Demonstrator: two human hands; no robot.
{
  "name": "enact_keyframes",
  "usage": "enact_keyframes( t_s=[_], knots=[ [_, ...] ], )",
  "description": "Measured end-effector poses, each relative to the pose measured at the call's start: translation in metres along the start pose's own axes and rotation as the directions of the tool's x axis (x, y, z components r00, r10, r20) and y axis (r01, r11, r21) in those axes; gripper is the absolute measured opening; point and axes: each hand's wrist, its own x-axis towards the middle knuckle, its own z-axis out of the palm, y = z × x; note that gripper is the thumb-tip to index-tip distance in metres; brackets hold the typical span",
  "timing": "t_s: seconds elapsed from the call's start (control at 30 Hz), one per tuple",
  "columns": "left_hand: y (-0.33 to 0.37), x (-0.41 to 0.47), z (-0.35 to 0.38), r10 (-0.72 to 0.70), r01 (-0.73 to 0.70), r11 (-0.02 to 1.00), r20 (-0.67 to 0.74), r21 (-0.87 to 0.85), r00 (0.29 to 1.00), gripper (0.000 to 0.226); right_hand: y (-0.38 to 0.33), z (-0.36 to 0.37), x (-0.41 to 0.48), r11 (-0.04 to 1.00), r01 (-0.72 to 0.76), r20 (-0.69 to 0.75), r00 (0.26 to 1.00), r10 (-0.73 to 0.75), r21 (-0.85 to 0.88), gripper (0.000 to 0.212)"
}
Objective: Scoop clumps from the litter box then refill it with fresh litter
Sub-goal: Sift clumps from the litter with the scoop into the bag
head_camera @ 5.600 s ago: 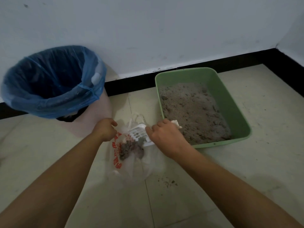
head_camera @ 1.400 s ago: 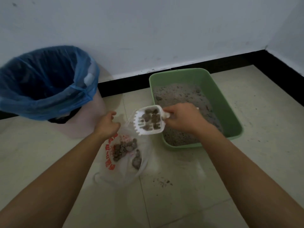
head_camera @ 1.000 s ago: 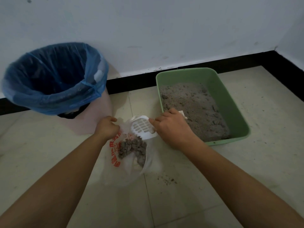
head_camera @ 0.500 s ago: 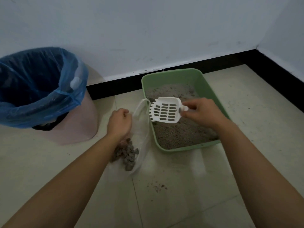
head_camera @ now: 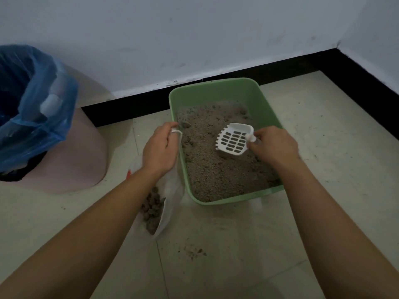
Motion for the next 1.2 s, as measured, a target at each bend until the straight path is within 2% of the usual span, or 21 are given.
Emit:
enact_keyframes(
  t_s=[0.1,0.17,0.23,0.3,0.37,0.5,0.63,0.8,0.9,1.1,1.2],
  knots=[
    [-0.009,0.003,0.007,-0.127,0.134,0.986,-0.079,0.097,0.989,0.044,-0.006,0.008,0.005,1.0,0.018,-0.012,1.0,-0.018,0.011,0.034],
    [-0.017,0.01,0.015,-0.25,0.251,0.966,-0.035,0.057,0.968,0.053,-0.012,0.01,0.011,0.996,-0.006,-0.033,0.999,0.003,-0.09,0.029],
    [-0.02,0.017,0.022,-0.315,0.317,0.948,0.047,-0.042,0.948,0.06,-0.017,0.01,0.018,0.973,-0.032,-0.06,0.998,0.019,-0.227,0.019],
    [-0.02,0.021,0.029,-0.332,0.34,0.931,0.077,-0.13,0.94,0.062,-0.021,0.007,0.022,0.965,0.001,-0.083,0.996,-0.023,-0.262,0.017],
    [-0.013,0.021,0.036,-0.345,0.351,0.916,0.066,-0.196,0.936,0.056,-0.028,0.006,0.022,0.971,0.095,-0.11,0.987,-0.121,-0.217,0.023],
    [-0.007,0.02,0.052,-0.416,0.393,0.884,-0.043,-0.252,0.908,0.044,-0.051,0.018,0.024,0.962,0.245,-0.22,0.938,-0.266,-0.119,0.031],
    [-0.004,0.015,0.056,-0.434,0.383,0.865,-0.099,-0.324,0.895,0.04,-0.072,0.034,0.043,0.941,0.294,-0.269,0.905,-0.33,-0.168,0.037],
    [-0.006,0.015,0.055,-0.427,0.379,0.866,-0.089,-0.327,0.9,0.041,-0.095,0.044,0.069,0.864,0.385,-0.151,0.881,-0.449,-0.323,0.047],
    [-0.007,0.016,0.056,-0.419,0.373,0.871,-0.086,-0.319,0.904,0.039,-0.095,0.046,0.077,0.795,0.473,-0.087,0.838,-0.539,-0.379,0.04],
    [-0.012,0.018,0.058,-0.42,0.371,0.869,-0.092,-0.329,0.903,0.039,-0.05,0.02,0.052,0.8,0.566,0.103,0.824,-0.557,-0.201,0.043],
    [-0.01,0.018,0.058,-0.424,0.369,0.86,-0.091,-0.353,0.901,0.039,-0.035,0.021,0.038,0.841,0.54,0.115,0.838,-0.534,-0.029,0.04]
  ],
)
